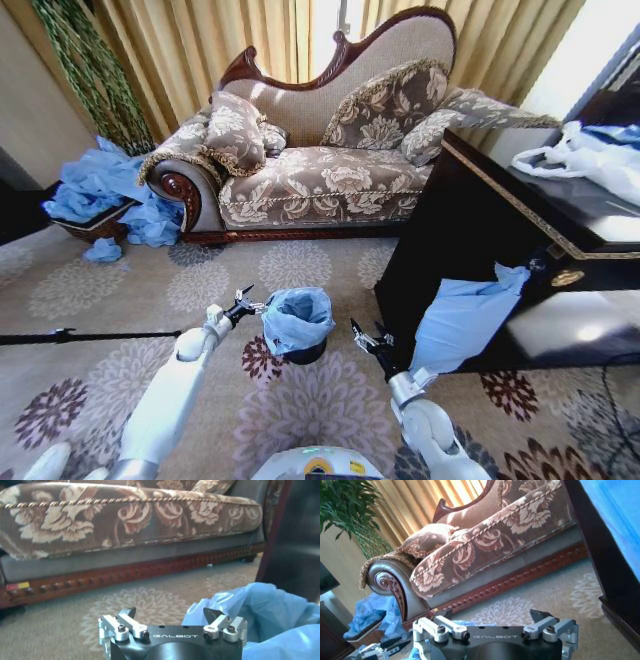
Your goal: Place a garbage bag over the trash bin.
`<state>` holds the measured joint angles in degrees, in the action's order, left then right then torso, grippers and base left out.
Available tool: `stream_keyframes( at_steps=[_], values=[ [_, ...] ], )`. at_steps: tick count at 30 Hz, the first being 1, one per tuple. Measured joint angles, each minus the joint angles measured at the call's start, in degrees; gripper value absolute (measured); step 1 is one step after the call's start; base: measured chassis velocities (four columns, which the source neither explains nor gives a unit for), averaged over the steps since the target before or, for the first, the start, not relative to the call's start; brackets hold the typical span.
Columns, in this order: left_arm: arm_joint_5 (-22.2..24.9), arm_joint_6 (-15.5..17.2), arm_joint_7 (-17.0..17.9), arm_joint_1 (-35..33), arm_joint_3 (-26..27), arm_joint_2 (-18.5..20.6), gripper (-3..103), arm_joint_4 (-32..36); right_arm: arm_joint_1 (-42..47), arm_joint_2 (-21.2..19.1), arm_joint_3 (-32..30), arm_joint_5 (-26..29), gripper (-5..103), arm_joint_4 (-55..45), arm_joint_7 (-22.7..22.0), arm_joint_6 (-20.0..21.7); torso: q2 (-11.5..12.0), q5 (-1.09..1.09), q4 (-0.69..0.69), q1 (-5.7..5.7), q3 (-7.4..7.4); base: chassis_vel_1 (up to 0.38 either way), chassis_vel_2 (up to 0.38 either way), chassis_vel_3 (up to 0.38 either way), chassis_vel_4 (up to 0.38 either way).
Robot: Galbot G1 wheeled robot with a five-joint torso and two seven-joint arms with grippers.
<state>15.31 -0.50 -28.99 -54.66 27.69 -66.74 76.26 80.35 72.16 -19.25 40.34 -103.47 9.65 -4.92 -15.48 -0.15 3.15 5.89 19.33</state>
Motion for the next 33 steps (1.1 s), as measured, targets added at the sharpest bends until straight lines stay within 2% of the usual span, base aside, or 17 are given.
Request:
stream_keyframes(
  at_steps=[3,5,7,10,11,13,14,17,18,20,22,23,24,27,28,31,33],
  values=[
    [0.08,0.00,0.72,0.64,-0.25,-0.64,87,-1.41,0.05,-0.04,0.04,0.04,100,0.16,0.05,0.00,0.00,0.00,0.00,0.00,0.00,0.000,0.000,0.000,0.000],
    [-0.01,-0.14,0.95,1.63,-0.65,-1.41,76,-3.36,0.04,-0.05,0.07,0.13,100,0.36,0.08,0.00,0.00,0.00,0.00,0.00,0.00,0.000,0.000,0.000,0.000],
    [-0.08,-0.17,0.94,1.84,-0.76,-1.56,76,-3.72,0.02,-0.05,0.06,0.14,100,0.39,0.08,0.00,0.00,0.00,0.00,0.00,0.00,0.000,0.000,0.000,0.000],
    [-0.59,-0.31,0.47,2.98,-1.43,-2.30,60,-5.45,-0.03,-0.12,0.07,0.18,100,0.44,0.14,-0.09,0.00,0.00,0.00,0.00,0.00,0.000,0.000,0.000,0.000],
    [-0.59,-0.31,0.47,2.98,-1.43,-2.30,60,-5.45,-0.03,-0.12,0.07,0.18,100,0.44,0.14,-0.09,0.00,0.00,0.00,0.00,0.00,0.000,0.000,0.000,0.000],
    [-0.67,-0.46,0.03,3.36,-1.78,-2.48,49,-5.59,0.09,-0.17,0.08,0.02,100,0.47,0.29,-0.23,0.00,0.00,0.01,0.00,0.00,0.000,0.000,0.000,0.000],
    [-0.67,-0.46,0.03,3.36,-1.78,-2.48,49,-5.59,0.09,-0.17,0.08,0.02,100,0.47,0.29,-0.23,0.00,0.00,0.01,0.00,0.00,0.000,0.000,0.000,0.000],
    [-0.31,-0.14,-0.20,3.31,-1.94,-2.30,32,-4.29,0.18,-0.12,0.14,-0.29,100,0.61,0.47,-0.33,0.00,0.00,0.00,0.00,0.00,0.000,0.000,0.000,0.000],
    [0.02,0.30,-0.30,3.24,-1.94,-2.12,36,-3.78,0.17,-0.05,0.19,-0.37,100,0.69,0.52,-0.33,0.00,0.00,0.00,0.00,0.00,0.000,0.000,0.000,0.000],
    [1.05,1.19,-0.35,3.16,-1.99,-1.87,36,-3.27,0.12,0.09,0.26,-0.54,100,0.88,0.55,-0.35,0.00,0.00,0.00,0.00,0.00,0.000,0.000,0.000,0.000],
    [4.52,3.16,-0.28,3.06,-2.27,-1.48,53,-2.55,0.03,0.30,0.48,-1.08,100,1.35,0.83,-0.47,0.00,0.00,0.00,0.00,-0.01,0.000,0.000,0.000,0.000],
    [4.52,3.16,-0.28,3.06,-2.27,-1.48,53,-2.55,0.03,0.30,0.48,-1.08,100,1.35,0.83,-0.47,0.00,0.00,0.00,0.00,-0.01,0.000,0.000,0.000,0.000],
    [6.11,4.29,-0.27,3.01,-2.29,-1.39,53,-2.20,0.01,0.39,0.61,-1.23,100,1.54,0.94,-0.51,0.00,0.00,0.00,0.00,0.00,0.000,0.000,0.000,0.000],
    [12.53,9.76,-0.32,2.94,-2.36,-1.14,70,-1.05,0.01,0.61,0.92,-1.66,100,2.07,1.07,-0.68,0.00,0.00,0.00,0.00,-0.01,0.000,0.000,0.000,0.000],
    [12.53,9.76,-0.32,2.94,-2.36,-1.14,70,-1.05,0.01,0.61,0.92,-1.66,100,2.07,1.07,-0.68,0.00,0.00,0.00,0.00,-0.01,0.000,0.000,0.000,0.000],
    [17.88,14.85,0.18,3.46,-2.81,-0.56,80,-1.37,-0.01,0.51,0.89,-1.99,100,2.66,1.21,-0.98,0.00,0.00,0.00,0.00,-0.01,0.000,0.000,0.000,0.000],
    [19.73,16.45,0.61,3.87,-3.14,-0.33,85,-1.97,0.00,0.45,0.82,-2.03,100,2.75,1.23,-1.05,0.00,0.00,0.00,0.00,-0.01,0.000,0.000,0.000,0.000]
  ],
)
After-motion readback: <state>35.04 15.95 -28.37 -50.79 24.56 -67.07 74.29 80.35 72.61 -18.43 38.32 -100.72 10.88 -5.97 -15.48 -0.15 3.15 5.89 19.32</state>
